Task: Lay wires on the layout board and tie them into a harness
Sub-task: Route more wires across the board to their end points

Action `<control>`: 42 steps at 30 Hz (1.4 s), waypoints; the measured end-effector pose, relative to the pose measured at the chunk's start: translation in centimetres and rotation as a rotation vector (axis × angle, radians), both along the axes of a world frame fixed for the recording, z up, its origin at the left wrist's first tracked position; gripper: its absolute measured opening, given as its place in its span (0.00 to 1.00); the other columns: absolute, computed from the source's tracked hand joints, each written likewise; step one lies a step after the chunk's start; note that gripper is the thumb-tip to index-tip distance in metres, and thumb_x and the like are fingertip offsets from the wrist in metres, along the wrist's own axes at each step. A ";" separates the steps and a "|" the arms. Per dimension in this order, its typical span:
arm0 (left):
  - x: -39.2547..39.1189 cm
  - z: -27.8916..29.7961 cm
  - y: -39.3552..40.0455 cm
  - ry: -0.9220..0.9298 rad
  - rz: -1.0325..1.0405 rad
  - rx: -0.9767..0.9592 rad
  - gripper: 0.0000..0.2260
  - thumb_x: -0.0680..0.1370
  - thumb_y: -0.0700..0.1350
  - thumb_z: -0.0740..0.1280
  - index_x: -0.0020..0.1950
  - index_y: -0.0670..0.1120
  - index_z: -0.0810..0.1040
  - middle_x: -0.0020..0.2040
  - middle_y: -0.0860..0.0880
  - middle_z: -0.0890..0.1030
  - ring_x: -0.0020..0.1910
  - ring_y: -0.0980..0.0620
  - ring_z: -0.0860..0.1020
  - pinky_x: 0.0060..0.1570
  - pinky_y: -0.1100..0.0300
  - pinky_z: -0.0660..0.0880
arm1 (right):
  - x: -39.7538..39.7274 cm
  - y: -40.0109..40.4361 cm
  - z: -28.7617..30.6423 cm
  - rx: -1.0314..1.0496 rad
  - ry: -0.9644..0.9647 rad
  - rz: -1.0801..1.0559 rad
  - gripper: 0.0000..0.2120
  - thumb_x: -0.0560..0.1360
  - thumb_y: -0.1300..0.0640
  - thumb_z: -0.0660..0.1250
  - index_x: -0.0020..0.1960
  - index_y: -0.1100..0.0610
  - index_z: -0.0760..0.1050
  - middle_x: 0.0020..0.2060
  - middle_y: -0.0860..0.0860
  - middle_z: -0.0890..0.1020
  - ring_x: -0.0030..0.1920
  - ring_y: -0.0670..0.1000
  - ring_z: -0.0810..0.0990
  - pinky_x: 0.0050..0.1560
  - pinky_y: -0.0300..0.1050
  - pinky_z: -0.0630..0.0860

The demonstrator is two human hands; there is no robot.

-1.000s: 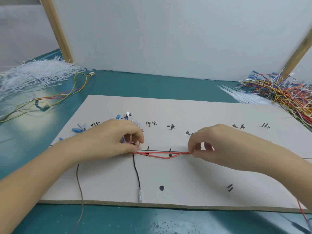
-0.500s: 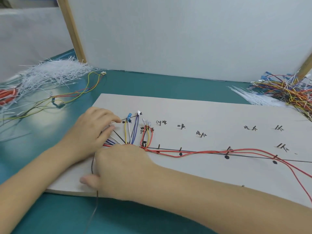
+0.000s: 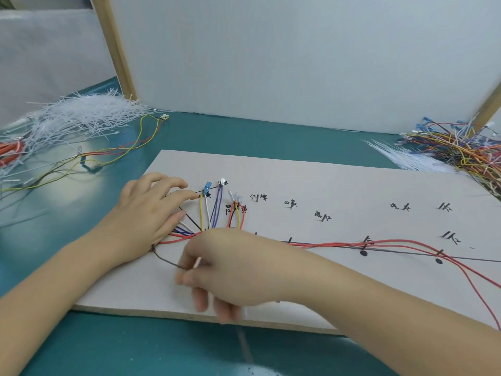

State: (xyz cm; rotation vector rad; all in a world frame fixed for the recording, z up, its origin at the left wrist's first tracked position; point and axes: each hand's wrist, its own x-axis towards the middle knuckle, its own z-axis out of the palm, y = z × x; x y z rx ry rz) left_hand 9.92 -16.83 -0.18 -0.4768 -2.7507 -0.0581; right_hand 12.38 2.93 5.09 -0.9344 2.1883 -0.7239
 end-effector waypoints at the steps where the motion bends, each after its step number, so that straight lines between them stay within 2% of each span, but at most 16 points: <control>1: 0.0 0.0 0.0 -0.003 0.000 -0.004 0.22 0.75 0.54 0.52 0.58 0.48 0.79 0.57 0.48 0.78 0.55 0.48 0.65 0.49 0.41 0.70 | 0.5 1.2 1.1 -0.028 -0.023 -0.002 0.11 0.80 0.57 0.57 0.52 0.60 0.76 0.36 0.53 0.83 0.22 0.44 0.75 0.25 0.29 0.70; 3: -0.1 -0.1 -0.1 -0.005 0.000 -0.006 0.22 0.75 0.54 0.51 0.58 0.49 0.79 0.57 0.48 0.78 0.56 0.48 0.65 0.49 0.41 0.69 | 1.1 3.9 2.8 -0.064 0.023 -0.037 0.10 0.80 0.58 0.57 0.54 0.54 0.77 0.31 0.46 0.78 0.20 0.40 0.71 0.24 0.27 0.65; 5: -0.2 -0.2 -0.2 -0.006 -0.003 -0.005 0.21 0.75 0.54 0.51 0.58 0.49 0.79 0.57 0.49 0.78 0.56 0.48 0.65 0.49 0.41 0.69 | 1.4 7.0 3.0 -0.073 0.145 -0.075 0.12 0.79 0.56 0.58 0.53 0.45 0.79 0.29 0.43 0.77 0.26 0.36 0.73 0.30 0.25 0.67; 8: -0.3 -0.3 -0.4 0.005 -0.004 0.004 0.21 0.74 0.54 0.52 0.58 0.49 0.79 0.57 0.48 0.78 0.56 0.47 0.65 0.49 0.40 0.69 | 1.4 11.9 3.1 -0.034 0.322 -0.155 0.18 0.77 0.54 0.60 0.53 0.29 0.70 0.36 0.30 0.76 0.33 0.32 0.74 0.35 0.24 0.67; 9: -0.3 -0.4 -0.4 0.007 -0.004 0.008 0.21 0.74 0.54 0.52 0.58 0.50 0.78 0.57 0.49 0.77 0.56 0.47 0.65 0.49 0.39 0.69 | 1.4 13.3 2.9 -0.029 0.354 -0.191 0.19 0.76 0.54 0.62 0.52 0.28 0.71 0.39 0.29 0.75 0.33 0.33 0.75 0.33 0.25 0.68; 11: -0.3 -0.5 -0.5 0.019 -0.007 0.023 0.19 0.74 0.54 0.53 0.58 0.52 0.76 0.57 0.49 0.77 0.56 0.46 0.66 0.48 0.39 0.69 | 1.2 15.9 2.2 -0.020 0.372 -0.286 0.17 0.74 0.55 0.64 0.46 0.31 0.77 0.40 0.32 0.76 0.31 0.38 0.76 0.29 0.29 0.68; 13: -0.4 -0.7 -0.7 0.033 -0.006 0.050 0.16 0.74 0.55 0.53 0.59 0.55 0.72 0.57 0.49 0.76 0.56 0.45 0.67 0.48 0.39 0.69 | 1.2 17.9 1.3 0.019 0.297 -0.377 0.21 0.74 0.60 0.67 0.39 0.31 0.79 0.38 0.35 0.77 0.29 0.40 0.76 0.27 0.29 0.67; 16: -0.4 -0.8 -0.9 0.043 -0.001 0.064 0.16 0.74 0.55 0.53 0.58 0.56 0.72 0.58 0.49 0.76 0.56 0.45 0.67 0.48 0.38 0.69 | 1.2 19.1 0.3 0.106 0.250 -0.355 0.26 0.72 0.64 0.67 0.42 0.29 0.77 0.37 0.35 0.80 0.33 0.40 0.78 0.32 0.29 0.72; 21: -0.1 -0.8 -1.2 0.038 0.003 0.045 0.16 0.74 0.55 0.53 0.58 0.56 0.72 0.58 0.48 0.77 0.56 0.45 0.67 0.48 0.37 0.69 | 1.2 19.6 -0.2 0.086 0.271 -0.431 0.21 0.69 0.61 0.72 0.43 0.34 0.74 0.36 0.36 0.81 0.39 0.38 0.80 0.41 0.29 0.72; 25: 0.1 -0.7 -1.1 0.032 0.001 0.061 0.16 0.74 0.55 0.53 0.57 0.55 0.72 0.57 0.48 0.77 0.56 0.45 0.67 0.48 0.38 0.69 | 1.4 19.9 -0.4 0.046 0.291 -0.465 0.20 0.69 0.64 0.72 0.41 0.38 0.73 0.37 0.37 0.81 0.37 0.40 0.80 0.39 0.28 0.72; 29: 0.1 -0.6 -1.1 0.032 -0.006 0.048 0.16 0.74 0.55 0.53 0.58 0.56 0.72 0.58 0.49 0.76 0.56 0.45 0.67 0.48 0.37 0.69 | 1.5 20.3 -0.5 0.079 0.355 -0.459 0.21 0.69 0.63 0.72 0.42 0.36 0.73 0.37 0.36 0.81 0.39 0.40 0.80 0.44 0.28 0.72; 32: 0.1 -0.7 -1.4 0.041 -0.009 0.031 0.15 0.74 0.55 0.53 0.58 0.56 0.72 0.58 0.50 0.75 0.56 0.45 0.67 0.47 0.37 0.70 | 1.7 20.3 -0.5 0.073 0.354 -0.460 0.21 0.68 0.64 0.73 0.42 0.37 0.73 0.36 0.36 0.81 0.38 0.40 0.80 0.43 0.28 0.72; 36: 0.3 -0.8 -1.8 0.015 0.011 0.037 0.16 0.75 0.55 0.53 0.58 0.56 0.73 0.58 0.51 0.75 0.56 0.44 0.68 0.48 0.37 0.69 | 1.5 19.9 -0.9 0.124 0.331 -0.455 0.21 0.66 0.64 0.73 0.41 0.39 0.71 0.36 0.37 0.79 0.37 0.42 0.77 0.41 0.34 0.73; 39: 0.3 -0.9 -2.1 0.000 0.012 0.049 0.16 0.74 0.56 0.53 0.59 0.57 0.73 0.59 0.52 0.74 0.57 0.45 0.67 0.49 0.37 0.69 | 1.1 19.7 -0.8 0.164 0.278 -0.448 0.16 0.66 0.64 0.74 0.34 0.46 0.72 0.33 0.37 0.80 0.35 0.40 0.77 0.38 0.31 0.71; 42: 0.3 -0.6 -2.4 -0.019 0.009 0.103 0.16 0.74 0.57 0.54 0.59 0.58 0.72 0.60 0.52 0.74 0.58 0.45 0.68 0.50 0.37 0.68 | 0.8 19.5 -0.4 0.224 0.313 -0.401 0.15 0.67 0.59 0.75 0.34 0.44 0.71 0.33 0.32 0.78 0.36 0.35 0.75 0.40 0.28 0.69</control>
